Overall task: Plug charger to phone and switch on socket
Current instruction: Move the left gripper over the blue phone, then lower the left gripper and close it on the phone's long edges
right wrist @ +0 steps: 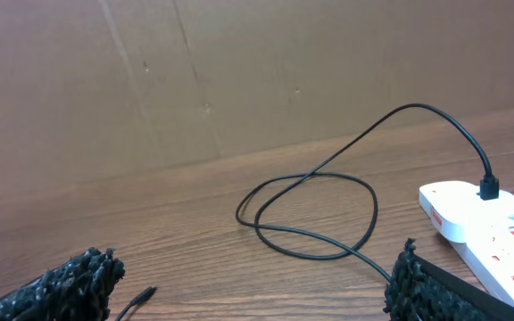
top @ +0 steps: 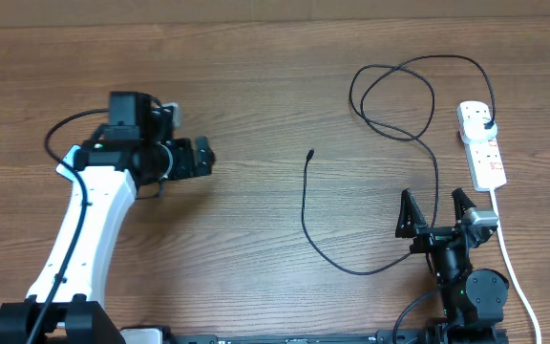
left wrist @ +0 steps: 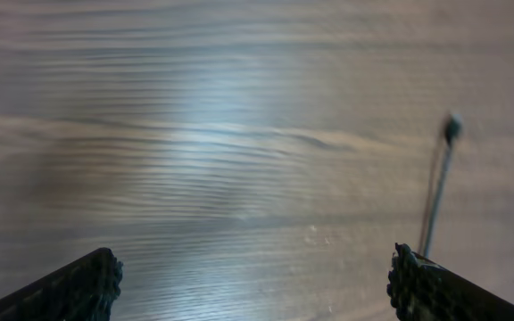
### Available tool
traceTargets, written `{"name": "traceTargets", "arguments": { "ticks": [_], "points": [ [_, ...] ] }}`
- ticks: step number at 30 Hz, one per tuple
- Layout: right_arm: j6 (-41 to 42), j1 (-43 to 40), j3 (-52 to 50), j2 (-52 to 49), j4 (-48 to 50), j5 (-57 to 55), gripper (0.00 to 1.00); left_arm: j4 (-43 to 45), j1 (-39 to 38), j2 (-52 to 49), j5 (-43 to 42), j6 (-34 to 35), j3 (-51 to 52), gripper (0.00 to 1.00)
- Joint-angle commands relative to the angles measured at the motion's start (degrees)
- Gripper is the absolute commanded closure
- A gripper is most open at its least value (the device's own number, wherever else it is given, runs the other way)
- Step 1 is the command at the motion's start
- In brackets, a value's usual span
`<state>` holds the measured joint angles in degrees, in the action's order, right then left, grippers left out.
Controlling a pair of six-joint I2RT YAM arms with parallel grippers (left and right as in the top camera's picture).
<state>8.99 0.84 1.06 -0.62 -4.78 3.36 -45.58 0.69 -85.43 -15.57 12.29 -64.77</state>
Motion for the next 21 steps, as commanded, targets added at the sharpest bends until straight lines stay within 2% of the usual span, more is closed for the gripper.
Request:
{"name": "traceTargets", "arguments": {
  "ticks": [1, 5, 8, 9, 13, 18, 21],
  "points": [
    [0.15, 0.33, -0.61, 0.46, 0.15, -0.74, 0.00, -0.02, 4.92, -0.42, 2.54, 8.94, -1.70, 0.00],
    [0.15, 0.33, -0.61, 0.46, 0.13, -0.74, 0.00, 0.00, 10.40, -0.55, 3.45, 12.81, -1.70, 0.01],
    [0.15, 0.33, -0.61, 0.46, 0.15, -0.74, 0.00, 0.17, 14.16, -1.20, 3.91, 14.62, -2.14, 0.07],
    [0.15, 0.33, -0.61, 0.46, 0.15, -0.74, 0.00, -0.74, 15.06, -1.84, 3.65, 14.58, -3.04, 0.07],
    [0.15, 0.33, -0.61, 0.46, 0.15, -0.74, 0.00, -9.73, 17.16, -8.24, 5.55, 13.18, -12.31, 0.00],
    [0.15, 0.33, -0.61, 0.46, 0.15, -0.74, 0.00, -25.11, 17.18, -19.78, 13.03, 13.22, -28.52, 0.00],
    [0.15, 0.33, -0.61, 0.46, 0.15, -0.74, 0.00, -27.50, 17.84, -24.11, 13.20, 13.81, -32.33, 0.00]
  ]
}}
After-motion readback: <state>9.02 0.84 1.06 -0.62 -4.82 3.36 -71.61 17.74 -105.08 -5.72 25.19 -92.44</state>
